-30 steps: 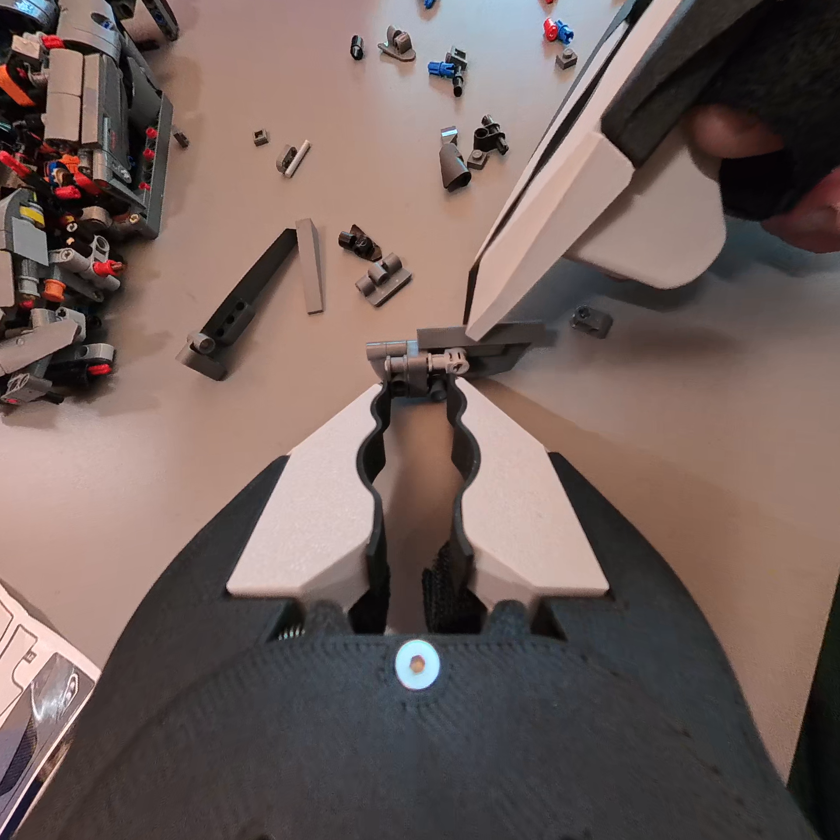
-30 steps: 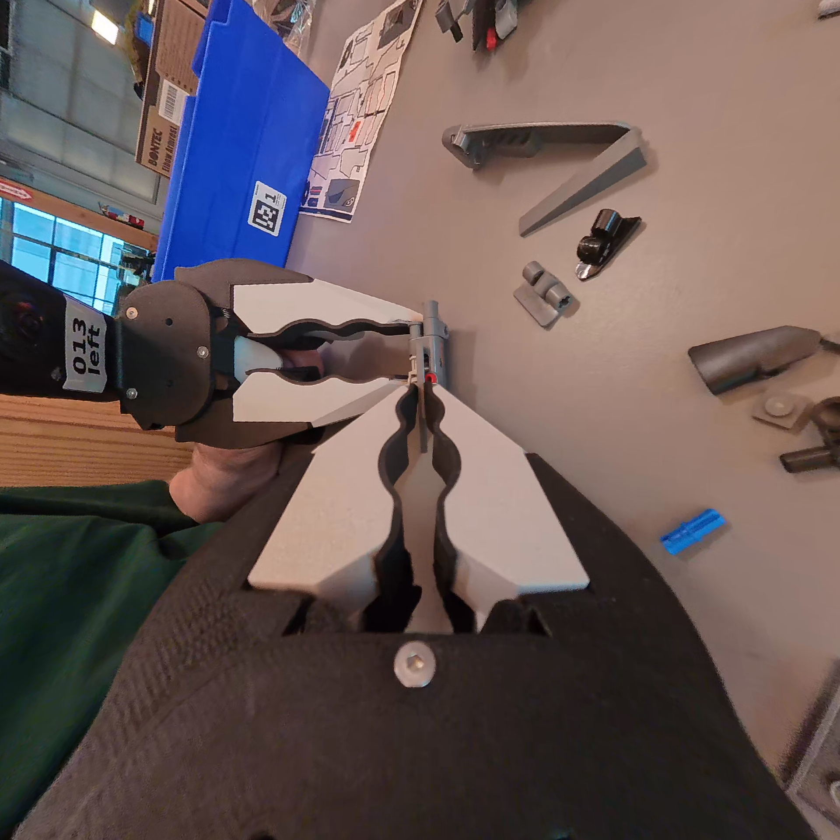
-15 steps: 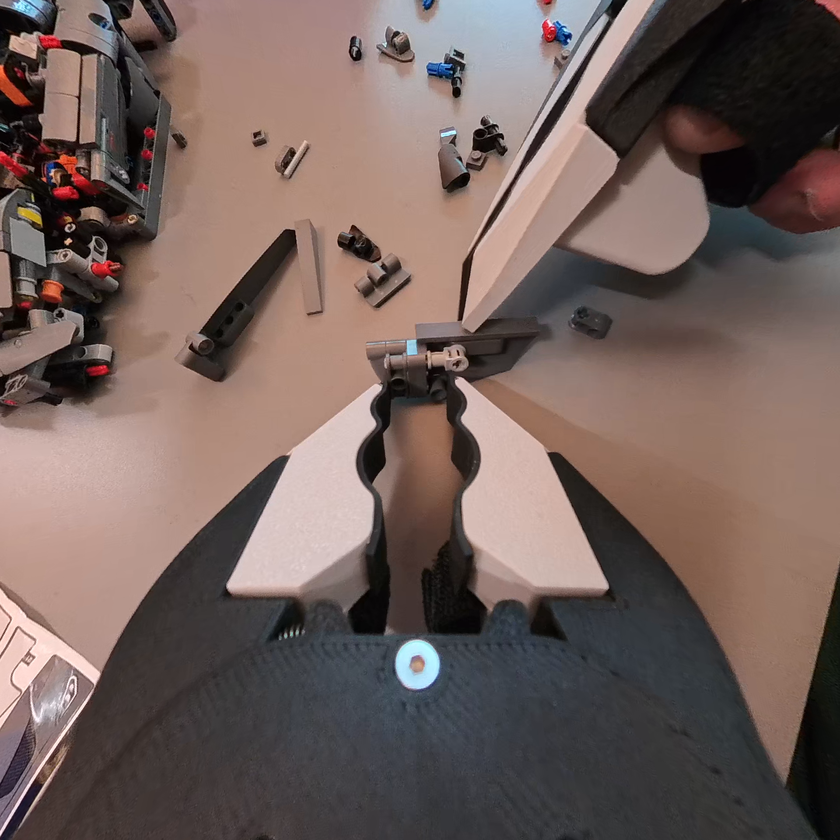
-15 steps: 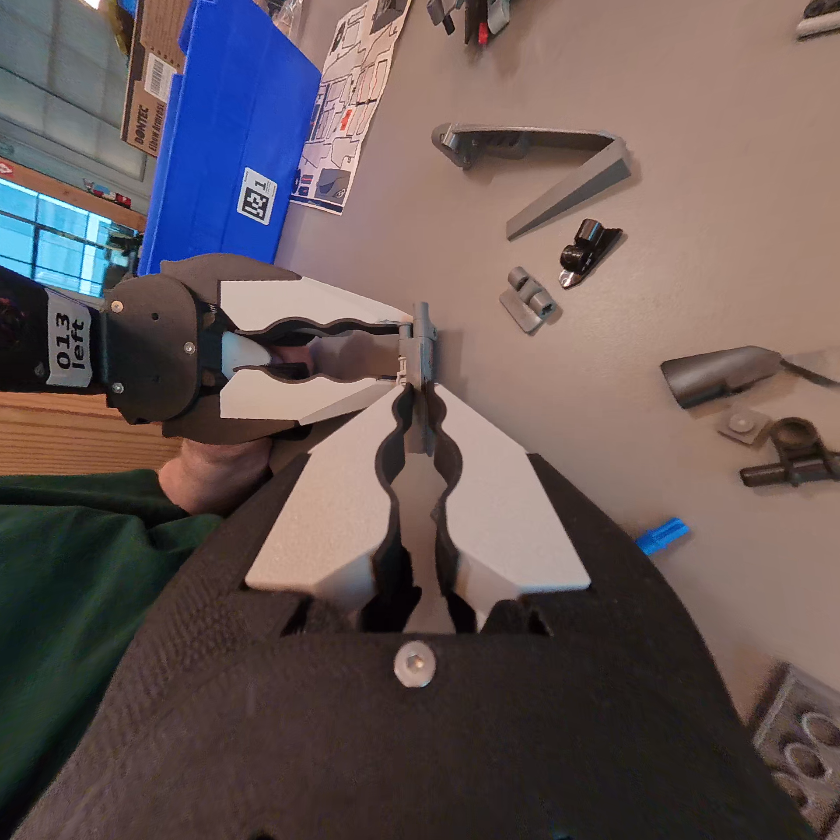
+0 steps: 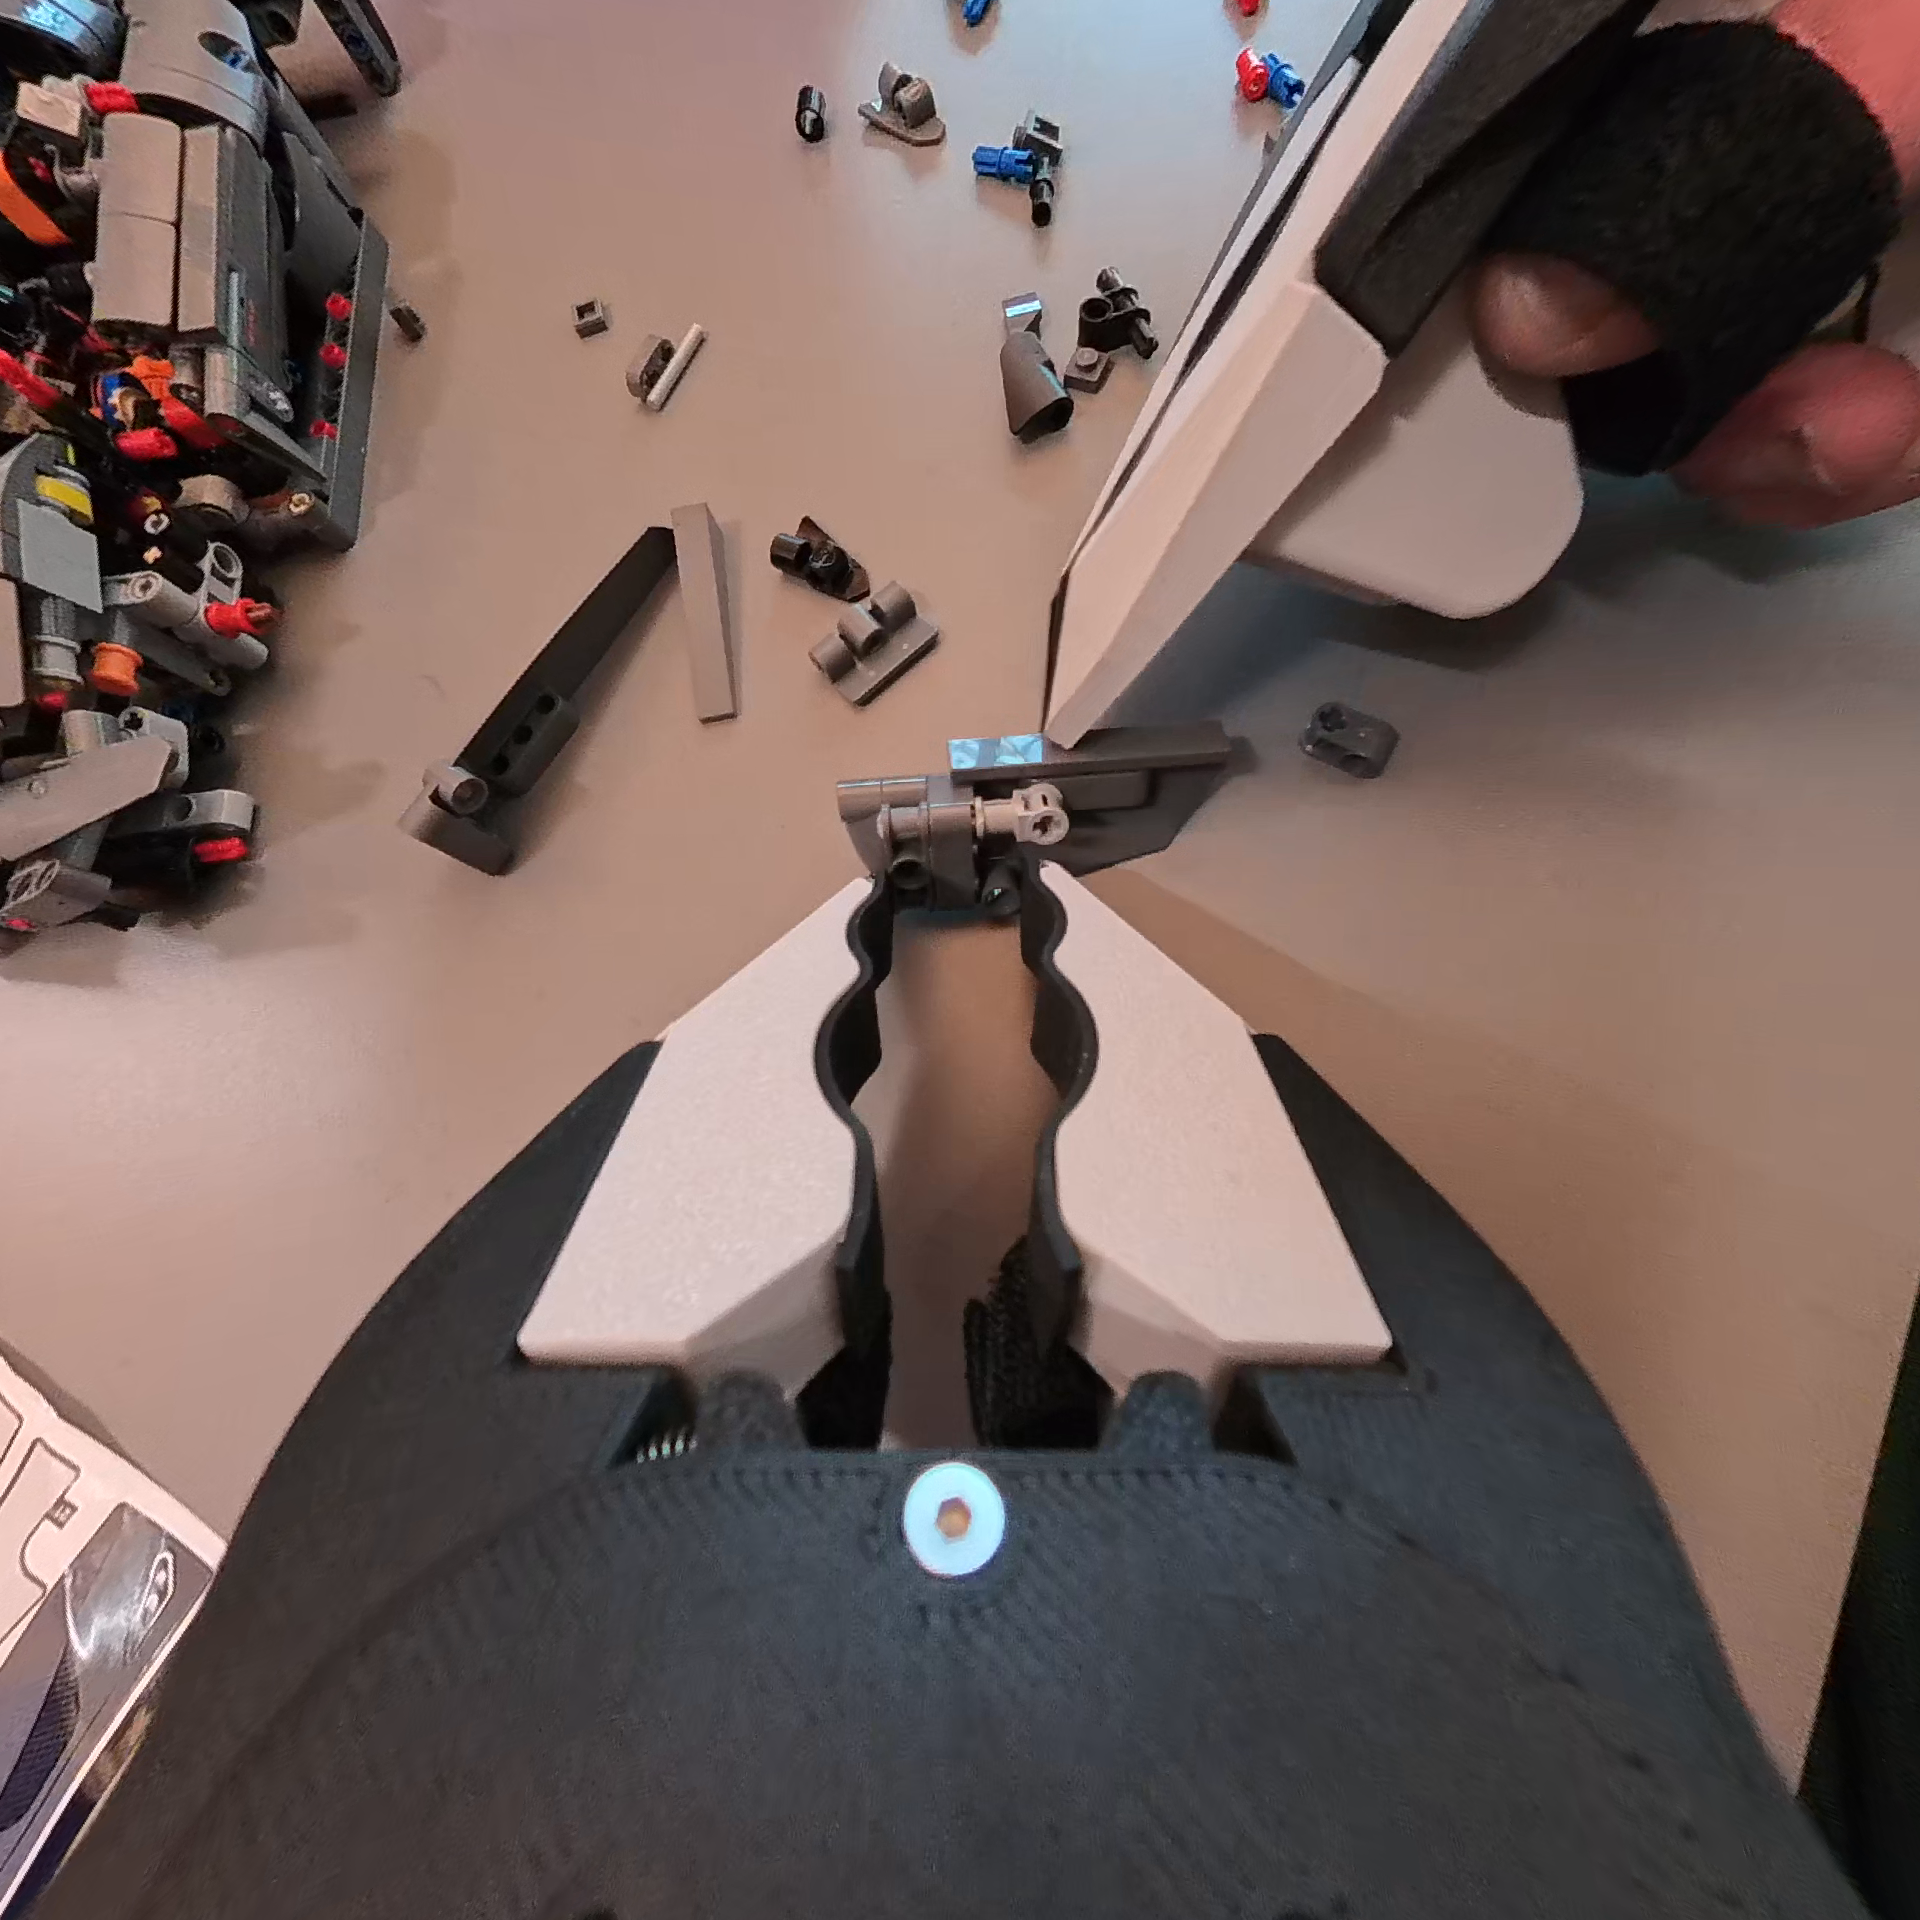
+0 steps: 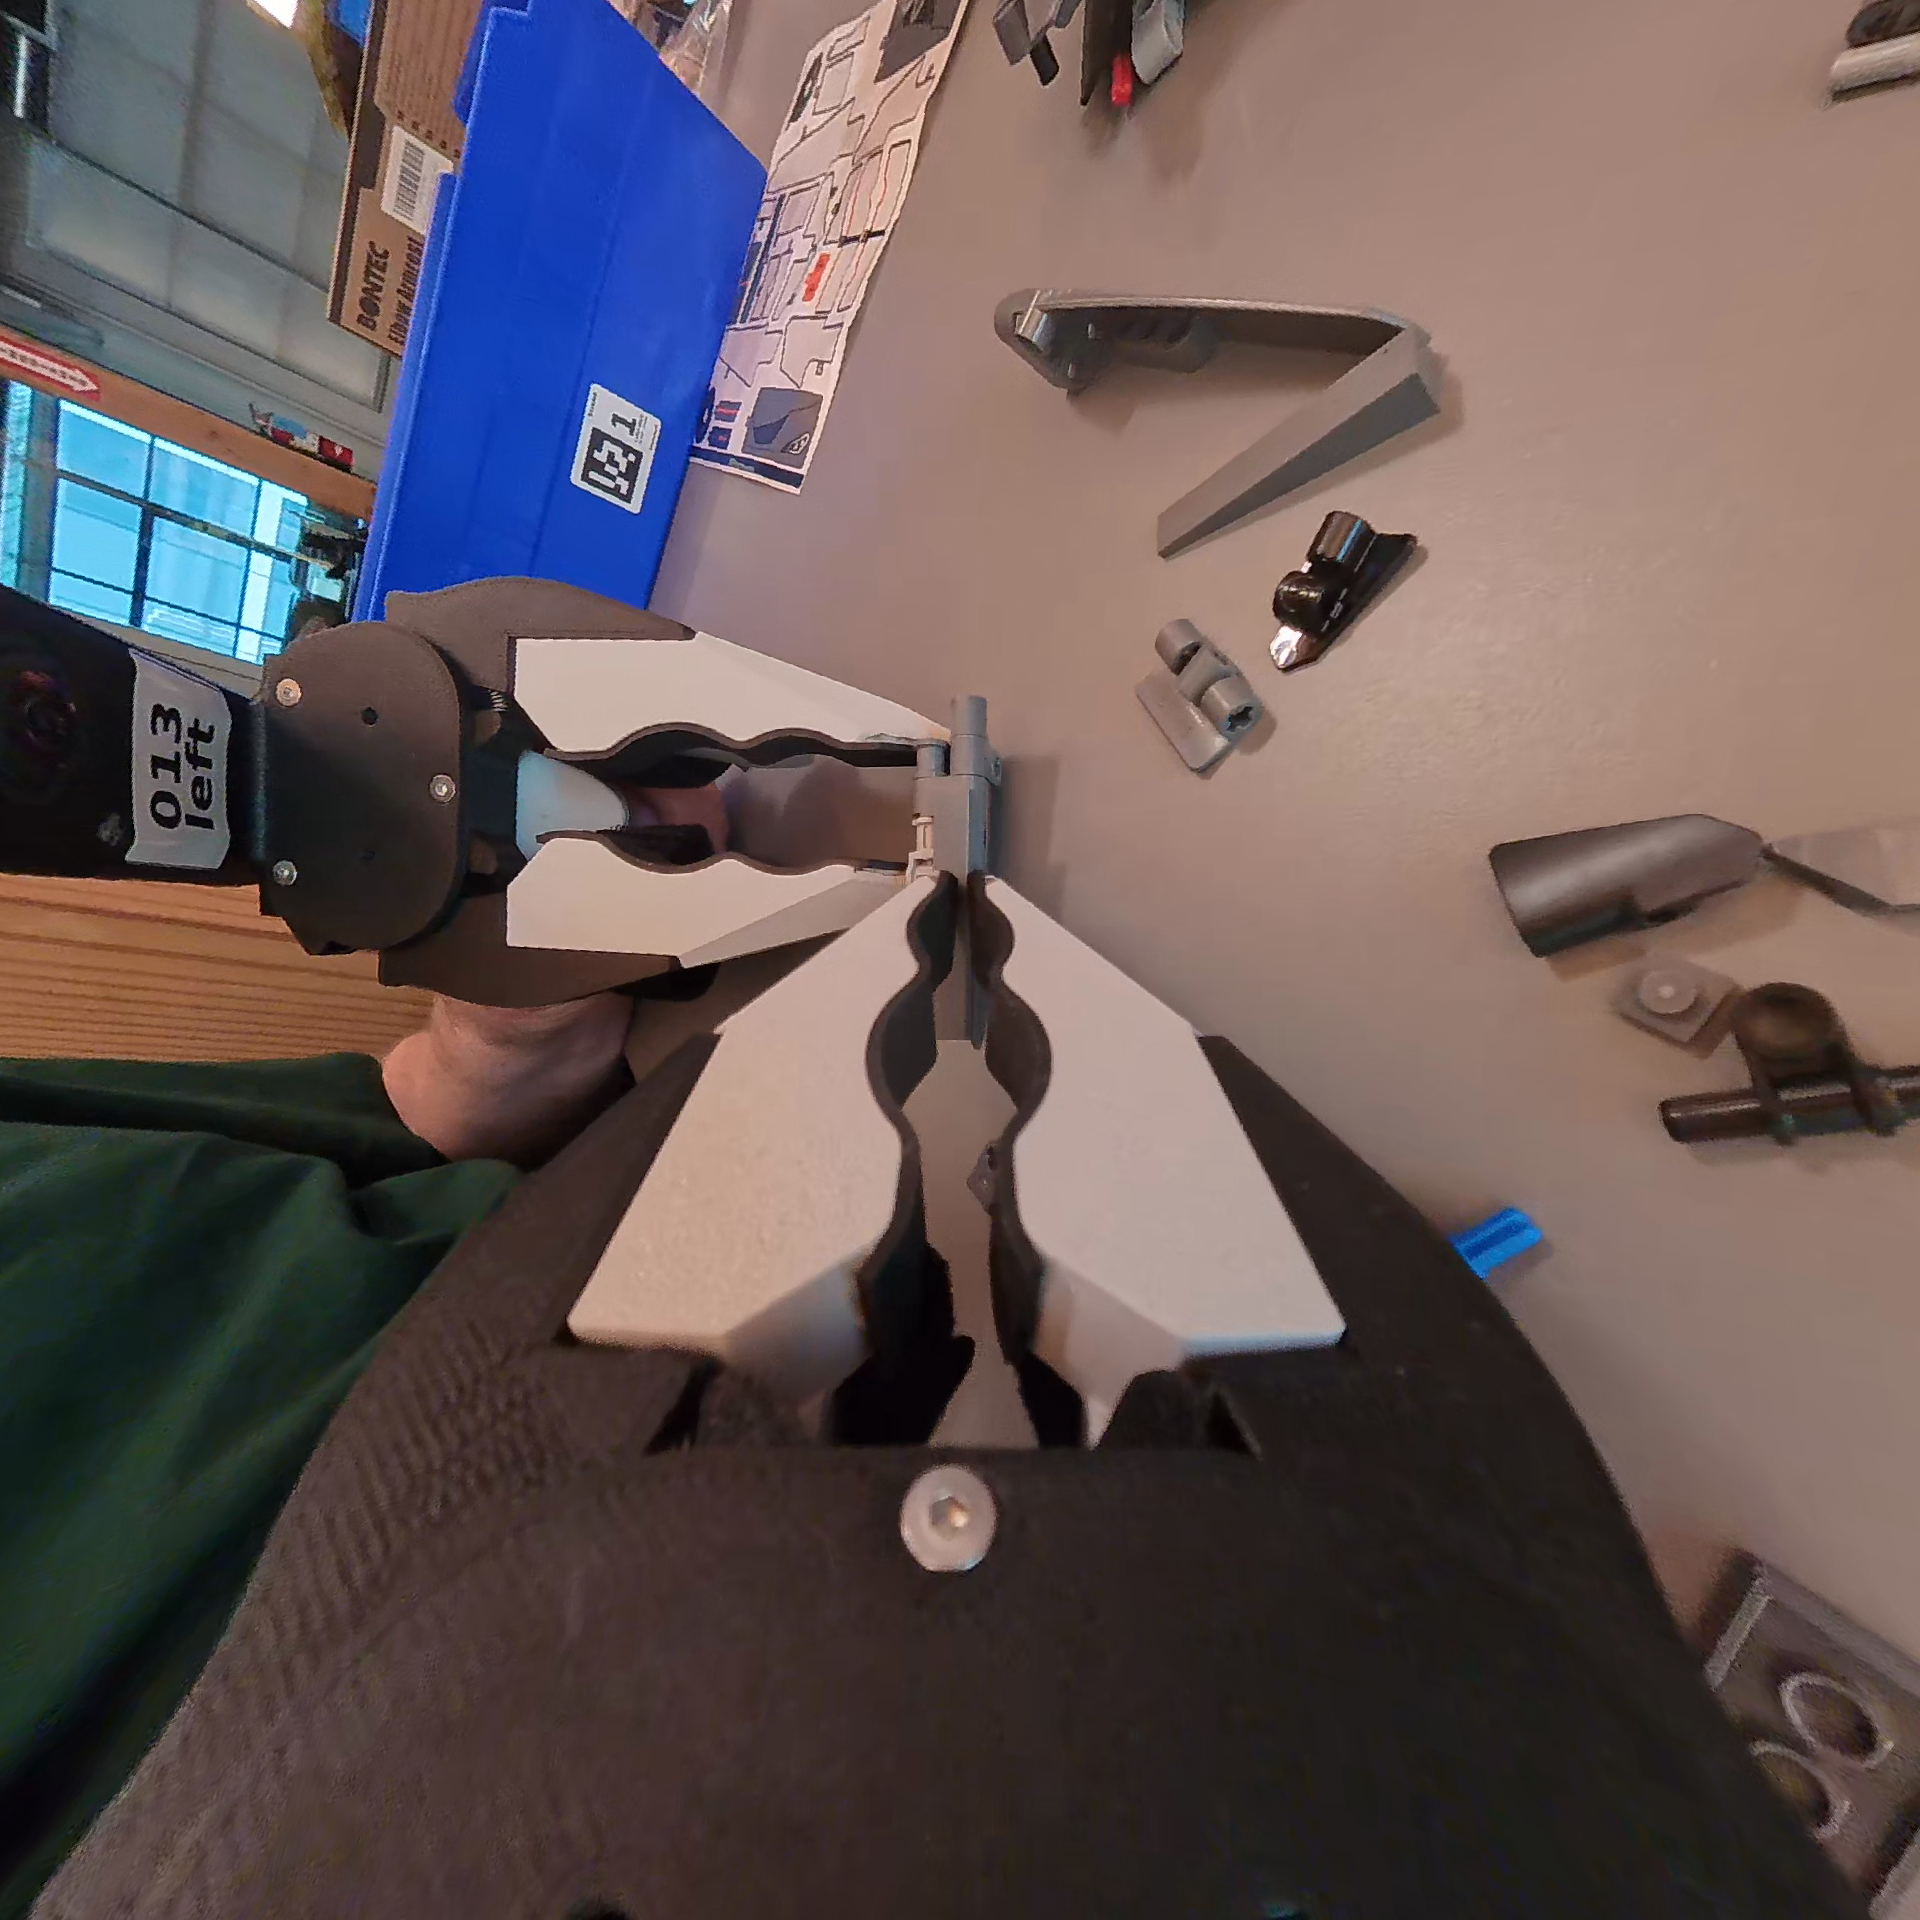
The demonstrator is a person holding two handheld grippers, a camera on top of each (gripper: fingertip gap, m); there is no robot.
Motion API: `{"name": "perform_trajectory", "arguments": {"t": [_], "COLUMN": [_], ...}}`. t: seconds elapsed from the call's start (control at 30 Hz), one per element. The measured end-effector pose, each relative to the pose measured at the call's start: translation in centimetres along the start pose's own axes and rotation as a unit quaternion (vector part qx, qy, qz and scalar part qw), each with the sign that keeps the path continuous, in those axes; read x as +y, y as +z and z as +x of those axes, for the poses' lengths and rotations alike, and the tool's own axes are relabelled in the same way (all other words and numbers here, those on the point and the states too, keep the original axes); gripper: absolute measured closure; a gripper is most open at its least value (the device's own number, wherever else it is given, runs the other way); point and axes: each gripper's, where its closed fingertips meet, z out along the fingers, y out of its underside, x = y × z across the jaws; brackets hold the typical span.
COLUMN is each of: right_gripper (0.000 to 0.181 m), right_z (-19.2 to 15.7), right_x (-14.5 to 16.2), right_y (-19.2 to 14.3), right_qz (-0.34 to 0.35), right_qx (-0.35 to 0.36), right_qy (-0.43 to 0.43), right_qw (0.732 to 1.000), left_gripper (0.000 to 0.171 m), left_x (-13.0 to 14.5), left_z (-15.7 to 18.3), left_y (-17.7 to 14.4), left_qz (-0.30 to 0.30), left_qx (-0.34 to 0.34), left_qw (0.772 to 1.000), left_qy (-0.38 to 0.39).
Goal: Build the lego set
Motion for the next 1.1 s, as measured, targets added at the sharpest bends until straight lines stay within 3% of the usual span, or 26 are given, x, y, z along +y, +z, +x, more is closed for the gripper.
{"name": "perform_trajectory", "arguments": {"t": [0.33, 0.83, 1.0, 1.1], "right_gripper": [0.181, 0.181, 0.180, 0.168], "right_z": [0.8, 1.3, 1.2, 0.6], "right_x": [0.2, 0.4, -0.3, 0.3], "right_y": [0.0, 0.3, -0.8, -1.5], "right_qz": [0.002, -0.018, 0.000, -0.010], "right_qx": [0.021, 0.099, 0.088, 0.067], "right_qy": [-0.016, -0.115, -0.111, -0.114], "right_qw": [1.000, 0.988, 0.990, 0.991], "left_gripper": [0.149, 0.149, 0.149, 0.149], "left_x": [0.0, -0.2, -0.2, -0.2], "left_z": [0.2, 0.1, 0.2, 0.2], "left_y": [0.0, 0.1, 0.1, 0.1], "left_qz": [0.000, 0.002, 0.001, 0.000], "left_qx": [0.004, -0.004, -0.001, -0.001], "left_qw": [1.000, 1.000, 1.000, 1.000], "left_qy": [0.002, 0.009, 0.006, 0.006]}}
